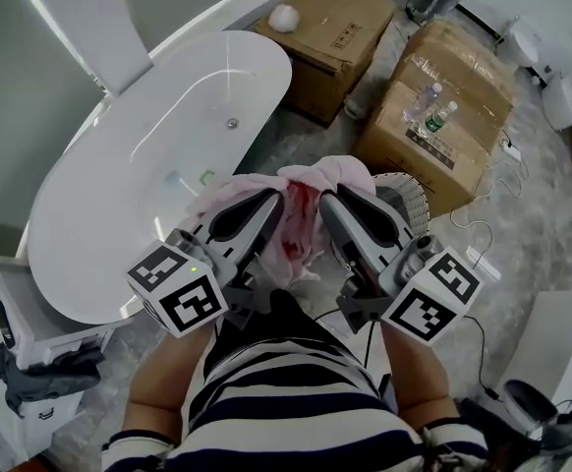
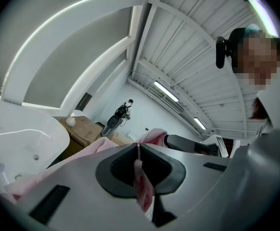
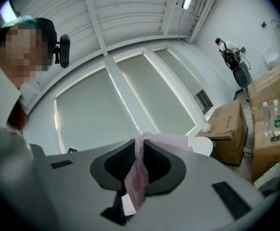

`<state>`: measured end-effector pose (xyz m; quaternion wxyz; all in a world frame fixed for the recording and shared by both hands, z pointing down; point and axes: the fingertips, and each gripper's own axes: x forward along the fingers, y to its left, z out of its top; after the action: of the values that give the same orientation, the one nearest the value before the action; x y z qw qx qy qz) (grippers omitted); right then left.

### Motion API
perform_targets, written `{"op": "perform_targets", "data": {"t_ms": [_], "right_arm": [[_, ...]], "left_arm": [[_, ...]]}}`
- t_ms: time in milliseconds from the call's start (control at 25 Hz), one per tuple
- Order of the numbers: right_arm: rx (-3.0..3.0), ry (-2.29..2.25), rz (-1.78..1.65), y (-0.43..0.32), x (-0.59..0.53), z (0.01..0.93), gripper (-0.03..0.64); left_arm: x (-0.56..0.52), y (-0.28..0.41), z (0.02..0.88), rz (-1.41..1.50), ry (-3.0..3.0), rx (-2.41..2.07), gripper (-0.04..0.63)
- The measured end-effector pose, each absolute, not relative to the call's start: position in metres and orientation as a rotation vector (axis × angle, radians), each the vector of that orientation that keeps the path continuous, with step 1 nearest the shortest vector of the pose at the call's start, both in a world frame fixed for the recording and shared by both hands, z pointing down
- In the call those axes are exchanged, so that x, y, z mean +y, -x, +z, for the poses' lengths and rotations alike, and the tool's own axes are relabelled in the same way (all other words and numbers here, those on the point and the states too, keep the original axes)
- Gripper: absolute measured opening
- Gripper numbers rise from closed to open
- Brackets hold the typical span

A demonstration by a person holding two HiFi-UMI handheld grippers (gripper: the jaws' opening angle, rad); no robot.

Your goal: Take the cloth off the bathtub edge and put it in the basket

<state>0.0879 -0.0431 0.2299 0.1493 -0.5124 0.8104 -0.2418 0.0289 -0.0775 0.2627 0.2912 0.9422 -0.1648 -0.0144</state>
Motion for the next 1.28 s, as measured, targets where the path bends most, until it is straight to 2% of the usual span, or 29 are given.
{"op": "perform_targets", "data": {"t_ms": [640,1000,1280], "right_arm": [[2.059,1.792,-0.368,-0.217,-0.004,0.156,0.072],[1.792,2.058,-0.301,-0.294,0.016,0.154,0.072],[1.606,2.198,-0.264,-0.327,0.026,0.164,0.072]], "left_arm": [[-0.061,-0.169,0.191,-0.112,-2.535,0.07,0.028],[-0.045,-0.262,0.187,-0.05,-2.473,0.44,0.028],[-0.039,-0.304,0.197,0.013,-2.411,0.639,0.028]]}}
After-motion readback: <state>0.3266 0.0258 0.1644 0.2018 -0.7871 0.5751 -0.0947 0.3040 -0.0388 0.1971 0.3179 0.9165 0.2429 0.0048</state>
